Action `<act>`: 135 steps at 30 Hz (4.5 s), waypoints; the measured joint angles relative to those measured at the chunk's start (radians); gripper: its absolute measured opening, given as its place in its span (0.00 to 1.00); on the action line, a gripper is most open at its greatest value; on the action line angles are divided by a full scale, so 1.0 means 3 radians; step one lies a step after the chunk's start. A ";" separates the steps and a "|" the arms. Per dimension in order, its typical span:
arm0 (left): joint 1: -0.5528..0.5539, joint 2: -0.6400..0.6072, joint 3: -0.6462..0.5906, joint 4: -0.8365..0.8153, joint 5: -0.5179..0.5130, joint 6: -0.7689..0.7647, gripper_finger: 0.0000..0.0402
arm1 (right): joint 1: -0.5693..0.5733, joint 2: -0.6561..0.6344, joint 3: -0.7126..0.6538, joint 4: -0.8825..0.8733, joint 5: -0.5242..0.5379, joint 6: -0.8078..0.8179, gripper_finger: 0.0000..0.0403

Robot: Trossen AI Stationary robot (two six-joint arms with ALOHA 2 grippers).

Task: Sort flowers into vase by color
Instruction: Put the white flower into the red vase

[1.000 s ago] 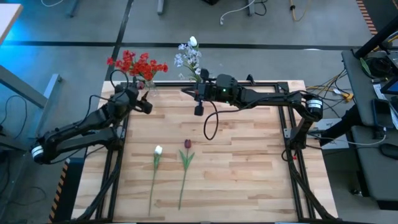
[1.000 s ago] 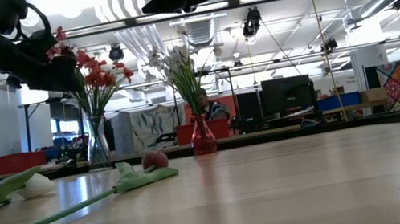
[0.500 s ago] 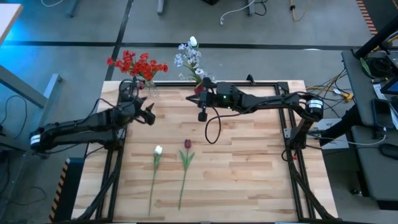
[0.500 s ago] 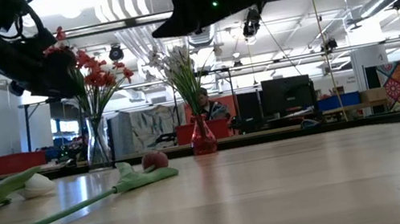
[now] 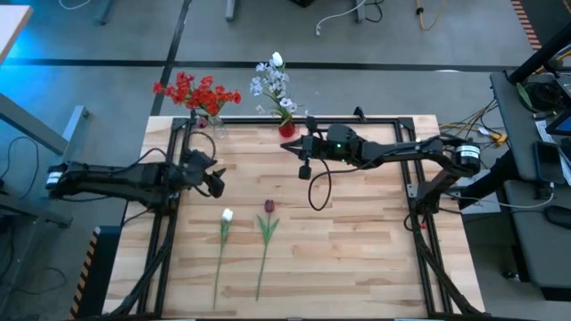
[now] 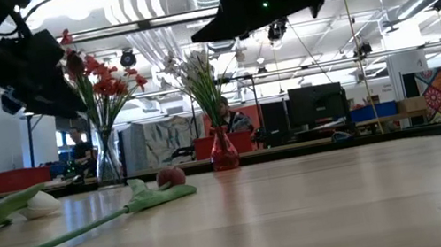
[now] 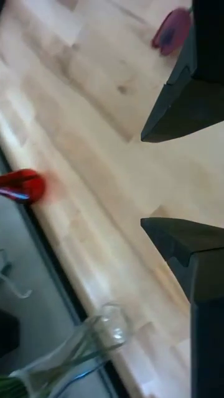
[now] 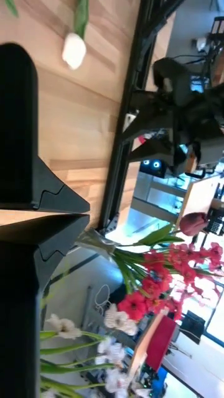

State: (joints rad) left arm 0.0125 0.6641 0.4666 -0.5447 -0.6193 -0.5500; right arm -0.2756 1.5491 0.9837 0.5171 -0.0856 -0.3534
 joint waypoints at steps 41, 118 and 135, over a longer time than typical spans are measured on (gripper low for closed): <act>-0.1318 0.2468 0.0806 -0.0400 0.2024 -0.3059 0.34 | 0.0001 -0.0145 -0.0468 0.0059 -0.0340 0.0098 0.02; 0.0915 0.2342 0.0028 0.5521 0.1952 0.1451 0.00 | -0.0113 -0.0195 -0.0349 0.0140 -0.0288 0.1565 0.41; 0.0919 0.2344 0.0083 0.5539 0.1954 0.1544 0.00 | -0.0100 -0.0142 -0.0345 0.0252 -0.0247 0.1536 0.42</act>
State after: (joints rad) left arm 0.2882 1.3674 0.4915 1.1171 -0.0330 -0.0866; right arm -0.3056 1.5065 0.8802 0.5926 -0.1599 0.1074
